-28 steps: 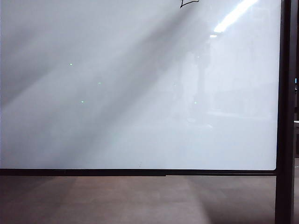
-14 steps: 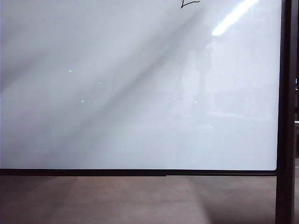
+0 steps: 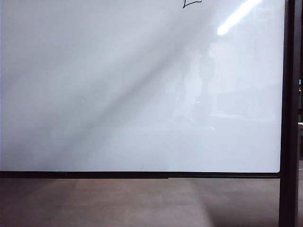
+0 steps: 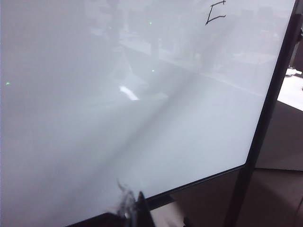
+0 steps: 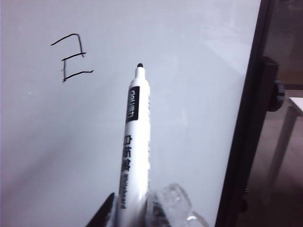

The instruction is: Reach to the right to find the marker pen, pick it up, and write the number 2 on the whiteboard.

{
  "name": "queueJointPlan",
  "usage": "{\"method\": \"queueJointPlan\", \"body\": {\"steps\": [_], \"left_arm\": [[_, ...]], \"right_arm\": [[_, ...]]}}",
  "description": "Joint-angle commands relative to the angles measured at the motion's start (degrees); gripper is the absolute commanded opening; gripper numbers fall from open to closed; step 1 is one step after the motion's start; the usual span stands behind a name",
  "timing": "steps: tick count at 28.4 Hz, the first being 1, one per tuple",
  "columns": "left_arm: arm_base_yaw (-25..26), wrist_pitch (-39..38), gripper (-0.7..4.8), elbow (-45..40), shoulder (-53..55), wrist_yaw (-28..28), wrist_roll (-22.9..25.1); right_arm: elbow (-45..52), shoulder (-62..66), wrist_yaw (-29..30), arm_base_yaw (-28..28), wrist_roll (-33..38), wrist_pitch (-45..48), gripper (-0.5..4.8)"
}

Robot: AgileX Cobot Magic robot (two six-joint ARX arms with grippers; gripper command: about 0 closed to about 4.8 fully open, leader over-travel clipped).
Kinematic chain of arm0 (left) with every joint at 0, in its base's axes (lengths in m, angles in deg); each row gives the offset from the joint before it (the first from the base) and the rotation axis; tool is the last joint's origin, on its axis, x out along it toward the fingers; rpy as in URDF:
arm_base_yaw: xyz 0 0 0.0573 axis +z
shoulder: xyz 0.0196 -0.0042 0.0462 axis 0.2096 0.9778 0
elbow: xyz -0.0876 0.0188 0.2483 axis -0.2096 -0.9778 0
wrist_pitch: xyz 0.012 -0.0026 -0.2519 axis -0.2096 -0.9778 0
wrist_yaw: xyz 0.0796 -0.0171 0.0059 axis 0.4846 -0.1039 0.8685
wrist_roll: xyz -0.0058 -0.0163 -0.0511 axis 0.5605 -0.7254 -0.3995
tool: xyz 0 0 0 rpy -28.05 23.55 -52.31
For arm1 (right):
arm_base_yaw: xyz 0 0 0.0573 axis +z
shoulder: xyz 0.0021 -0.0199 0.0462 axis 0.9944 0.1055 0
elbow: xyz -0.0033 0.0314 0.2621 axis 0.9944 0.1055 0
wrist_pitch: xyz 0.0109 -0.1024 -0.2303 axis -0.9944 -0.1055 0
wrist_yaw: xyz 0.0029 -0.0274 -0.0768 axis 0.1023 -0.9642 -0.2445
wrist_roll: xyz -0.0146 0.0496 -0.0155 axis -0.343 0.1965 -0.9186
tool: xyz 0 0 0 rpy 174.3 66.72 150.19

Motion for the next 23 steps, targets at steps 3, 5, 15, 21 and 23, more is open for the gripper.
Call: {"method": "queueJointPlan", "body": {"steps": [3, 5, 15, 21, 23], "left_arm": [[-0.1, -4.0, -0.05, -3.7, -7.0, 3.7, -1.7], [-0.1, -5.4, -0.05, -4.8, -9.3, 4.9, -1.7], [-0.1, -9.9, -0.05, -9.6, -15.3, 7.3, -1.6], [-0.1, -8.4, -0.05, -11.7, -15.3, 7.3, -1.6], [-0.1, -7.9, -0.05, -12.5, -15.3, 7.3, -1.6]], "right_arm": [[2.2, -4.2, 5.1, 0.0, -0.8, 0.1, 0.63], [5.0, -6.7, 5.1, 0.0, -0.8, 1.0, 0.63], [23.0, -22.3, 4.7, 0.0, -0.8, 6.0, 0.63], [32.0, -28.9, 4.6, 0.0, -0.8, 5.4, 0.63], [34.4, -30.7, 4.6, 0.0, -0.8, 5.5, 0.63]]}}
